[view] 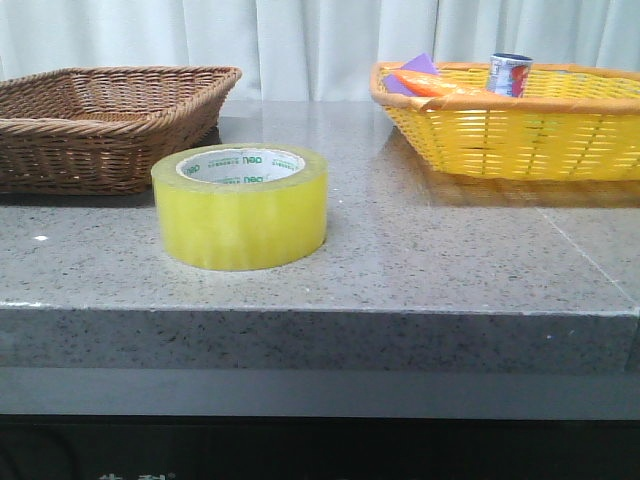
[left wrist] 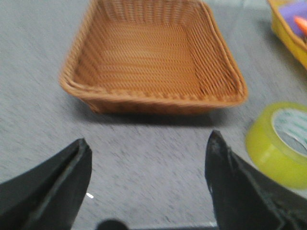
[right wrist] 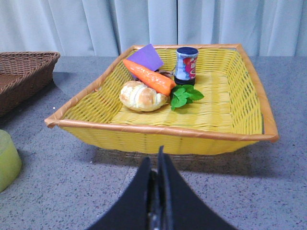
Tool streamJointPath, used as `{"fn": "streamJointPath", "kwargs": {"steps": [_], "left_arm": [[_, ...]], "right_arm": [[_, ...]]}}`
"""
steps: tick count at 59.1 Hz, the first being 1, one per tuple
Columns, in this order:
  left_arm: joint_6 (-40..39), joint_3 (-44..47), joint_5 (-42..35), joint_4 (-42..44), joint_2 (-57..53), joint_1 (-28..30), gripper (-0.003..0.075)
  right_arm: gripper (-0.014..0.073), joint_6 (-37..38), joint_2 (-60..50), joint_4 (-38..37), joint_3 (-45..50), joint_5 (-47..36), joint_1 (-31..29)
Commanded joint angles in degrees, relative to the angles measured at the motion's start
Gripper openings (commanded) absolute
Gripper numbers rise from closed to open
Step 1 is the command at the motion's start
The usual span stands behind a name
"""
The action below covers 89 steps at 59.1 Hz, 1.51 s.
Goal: Transfer tape with both arms
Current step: 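Open the right gripper and withdraw it from the tape roll, then lower the left gripper onto the tape roll and grasp its rim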
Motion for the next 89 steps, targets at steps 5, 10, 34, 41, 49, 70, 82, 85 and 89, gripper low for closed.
{"fn": "streamJointPath", "kwargs": {"steps": [5, 10, 34, 41, 49, 70, 82, 85, 89], "left_arm": [[-0.5, -7.6, 2.2, -3.1, 11.2, -4.4, 0.0490], [-0.5, -10.2, 3.2, -3.4, 16.4, -6.9, 0.0490], [-3.1, -23.2, 3.6, -8.6, 40.3, -20.8, 0.0494], [-3.8, -27.0, 4.1, -8.8, 45.9, -22.6, 0.0494], [-3.8, -29.9, 3.9, -9.1, 50.4, -23.1, 0.0494], [-3.8, -31.4, 2.6, -9.4, 54.8, -23.1, 0.0494], [-3.8, -31.4, 2.5, -9.4, 56.0, -23.1, 0.0470], [-3.8, -31.5, 2.5, -9.4, 56.0, -23.1, 0.0421], [-3.8, -31.6, 2.5, -9.4, 56.0, -23.1, 0.0333]], "right_arm": [[-0.0121, -0.5, 0.4, -0.5, -1.5, -5.3, -0.3], [-0.0121, -0.5, 0.4, -0.5, -1.5, -5.3, -0.3], [-0.0121, -0.5, 0.4, -0.5, -1.5, -5.3, -0.3], [-0.0121, -0.5, 0.4, -0.5, -1.5, -5.3, -0.3], [-0.0121, -0.5, 0.4, -0.5, -1.5, -5.4, -0.3], [-0.0121, -0.5, 0.4, -0.5, -1.5, -5.4, -0.3], [-0.0121, -0.5, 0.4, -0.5, -1.5, -5.4, -0.3], [-0.0121, -0.5, 0.4, -0.5, -1.5, -5.4, -0.3], [-0.0121, -0.5, 0.4, -0.5, -1.5, -5.4, -0.3]]}}
